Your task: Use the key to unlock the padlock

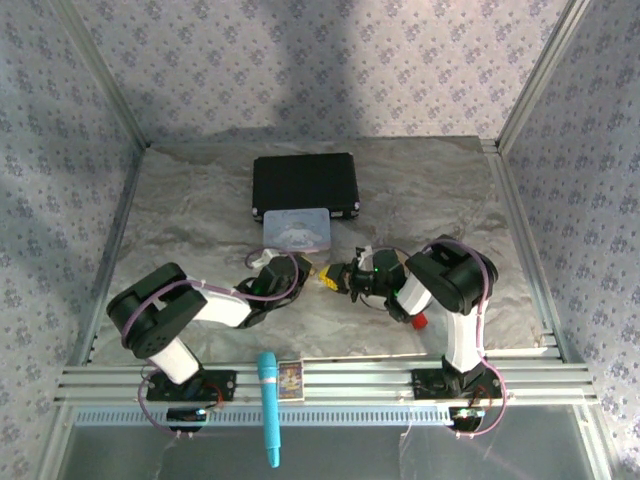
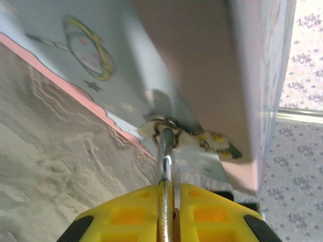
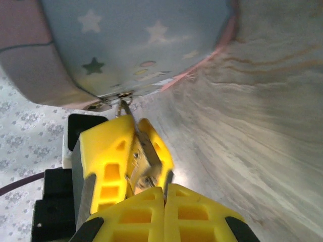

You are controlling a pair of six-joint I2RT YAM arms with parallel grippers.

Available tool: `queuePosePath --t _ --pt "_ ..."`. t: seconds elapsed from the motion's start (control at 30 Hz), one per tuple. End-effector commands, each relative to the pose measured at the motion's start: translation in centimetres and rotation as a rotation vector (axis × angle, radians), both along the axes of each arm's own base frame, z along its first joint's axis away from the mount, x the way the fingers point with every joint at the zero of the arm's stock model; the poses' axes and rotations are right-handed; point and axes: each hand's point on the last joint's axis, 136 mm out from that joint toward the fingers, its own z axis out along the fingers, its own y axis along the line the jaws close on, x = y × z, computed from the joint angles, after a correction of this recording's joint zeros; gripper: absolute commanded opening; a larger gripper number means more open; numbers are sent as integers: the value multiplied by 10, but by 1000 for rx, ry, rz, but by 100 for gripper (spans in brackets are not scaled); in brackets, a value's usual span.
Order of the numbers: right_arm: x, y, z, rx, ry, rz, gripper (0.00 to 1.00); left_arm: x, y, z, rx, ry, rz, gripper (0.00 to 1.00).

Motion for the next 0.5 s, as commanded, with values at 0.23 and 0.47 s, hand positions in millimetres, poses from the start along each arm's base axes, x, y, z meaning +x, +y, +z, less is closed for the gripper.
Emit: queuePosePath --t 0.23,0.47 --pt "21 6 25 69 -60 -17 0 -14 -44 47 -209 -72 -163 0" --pt "17 8 14 23 -52 -17 0 -16 -45 45 -196 -57 -167 0"
